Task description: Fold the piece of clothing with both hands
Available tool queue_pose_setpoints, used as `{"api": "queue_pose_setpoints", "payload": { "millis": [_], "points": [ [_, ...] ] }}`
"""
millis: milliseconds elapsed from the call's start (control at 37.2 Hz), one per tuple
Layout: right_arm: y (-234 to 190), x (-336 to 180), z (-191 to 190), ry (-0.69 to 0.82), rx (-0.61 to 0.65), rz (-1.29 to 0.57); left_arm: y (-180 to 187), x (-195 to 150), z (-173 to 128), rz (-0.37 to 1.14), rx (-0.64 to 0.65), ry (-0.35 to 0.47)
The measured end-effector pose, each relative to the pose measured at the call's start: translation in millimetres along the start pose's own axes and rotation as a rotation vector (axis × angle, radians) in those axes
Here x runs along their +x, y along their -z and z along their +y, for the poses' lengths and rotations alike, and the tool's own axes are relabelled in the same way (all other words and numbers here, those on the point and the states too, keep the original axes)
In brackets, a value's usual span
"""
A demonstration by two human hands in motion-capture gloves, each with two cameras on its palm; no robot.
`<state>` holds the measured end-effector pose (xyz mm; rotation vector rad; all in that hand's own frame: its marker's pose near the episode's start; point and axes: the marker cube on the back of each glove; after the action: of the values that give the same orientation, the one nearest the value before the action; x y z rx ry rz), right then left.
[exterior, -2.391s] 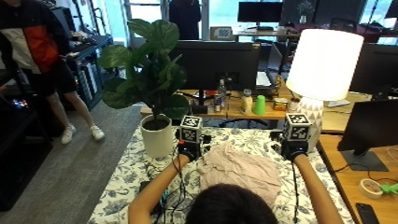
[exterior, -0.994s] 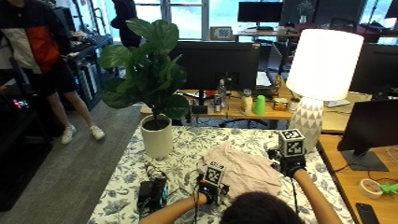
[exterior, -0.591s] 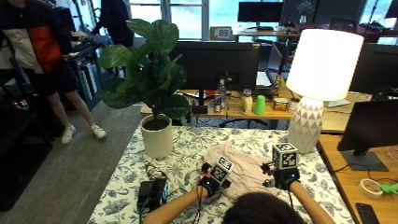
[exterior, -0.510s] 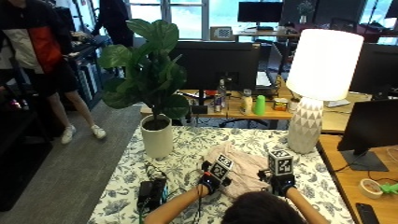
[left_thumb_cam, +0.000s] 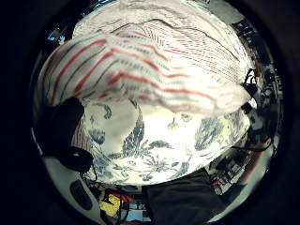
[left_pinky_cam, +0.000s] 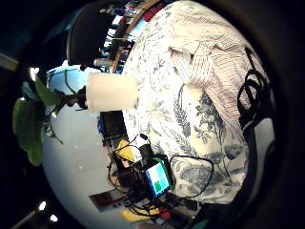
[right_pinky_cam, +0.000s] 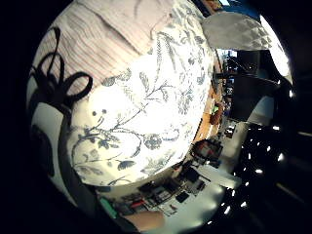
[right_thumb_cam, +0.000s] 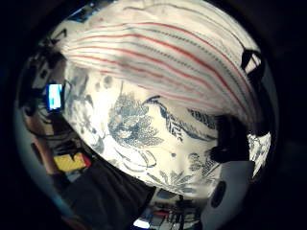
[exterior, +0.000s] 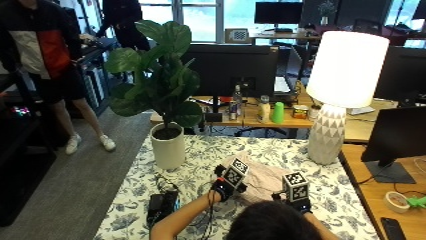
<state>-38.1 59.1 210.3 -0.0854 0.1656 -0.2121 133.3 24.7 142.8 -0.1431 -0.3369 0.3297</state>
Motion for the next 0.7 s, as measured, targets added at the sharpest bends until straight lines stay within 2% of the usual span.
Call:
{"api": "queue_pose_setpoints", "payload": {
  "millis": [161,376,564,698],
  "points": [
    [20.0,12.5,7.4,0.024,0.027,-0.079,25.3,-4.0,49.1,0.011,-0.095,-0.091],
    [81.8,5.8,59.0,0.076,0.022,-0.028,63.9,-10.8,102.8,-0.014,-0.073,-0.159],
    [123.7,20.1,64.1,0.034,0.078,0.041,96.4,-22.4,118.1,-0.058,-0.037,-0.135],
    [160.2,25.5,61.4,-0.008,0.109,0.063,122.2,-31.6,111.7,-0.094,-0.004,-0.085]
  ]
}}
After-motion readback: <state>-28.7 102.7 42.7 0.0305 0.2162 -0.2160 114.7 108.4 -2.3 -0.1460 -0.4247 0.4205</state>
